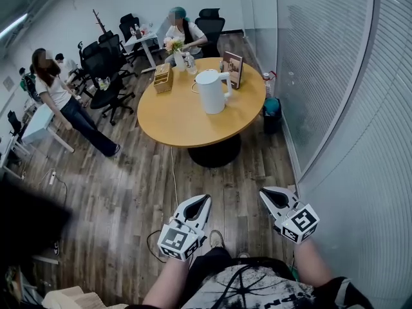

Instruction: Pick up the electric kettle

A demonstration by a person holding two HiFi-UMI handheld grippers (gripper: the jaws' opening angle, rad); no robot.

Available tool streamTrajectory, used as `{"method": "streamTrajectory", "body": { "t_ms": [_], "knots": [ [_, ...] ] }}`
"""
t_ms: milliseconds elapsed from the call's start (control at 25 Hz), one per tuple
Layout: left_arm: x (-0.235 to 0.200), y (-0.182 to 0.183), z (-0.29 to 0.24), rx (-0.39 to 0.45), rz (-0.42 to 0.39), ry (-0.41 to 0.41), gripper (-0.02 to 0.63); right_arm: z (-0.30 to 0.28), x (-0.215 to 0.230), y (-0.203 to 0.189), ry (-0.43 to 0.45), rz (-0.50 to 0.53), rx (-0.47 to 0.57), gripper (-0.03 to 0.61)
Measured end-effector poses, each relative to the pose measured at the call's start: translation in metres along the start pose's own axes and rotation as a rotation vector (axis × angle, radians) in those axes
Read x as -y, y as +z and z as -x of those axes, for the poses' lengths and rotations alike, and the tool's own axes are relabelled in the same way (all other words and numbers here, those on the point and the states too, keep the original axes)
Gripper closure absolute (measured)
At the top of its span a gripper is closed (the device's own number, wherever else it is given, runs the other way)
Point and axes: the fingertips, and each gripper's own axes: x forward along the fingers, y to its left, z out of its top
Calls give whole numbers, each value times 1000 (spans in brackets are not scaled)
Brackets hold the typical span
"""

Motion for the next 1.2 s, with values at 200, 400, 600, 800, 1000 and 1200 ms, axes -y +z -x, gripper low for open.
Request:
{"method": "streamTrajectory", "body": {
  "t_ms": [200,400,600,800,1000,1200],
  "knots": [
    [-10,-8,-15,-7,16,-10,612,-9,11,-8,-6,-6,-13,558],
    [-26,-12,-35,11,25,-32,612,-26,25,-12,-17,15,-29,558],
    [-47,-10,-62,24,26,-72,612,-46,48,-6,-55,37,-31,558],
    [-81,-5,-81,27,27,-102,612,-78,64,2,-92,48,-37,558],
    [-122,-1,-90,30,37,-125,612,-116,69,8,-111,75,-62,558],
    [-163,-6,-106,25,39,-167,612,-156,76,6,-148,74,-76,558]
  ]
}}
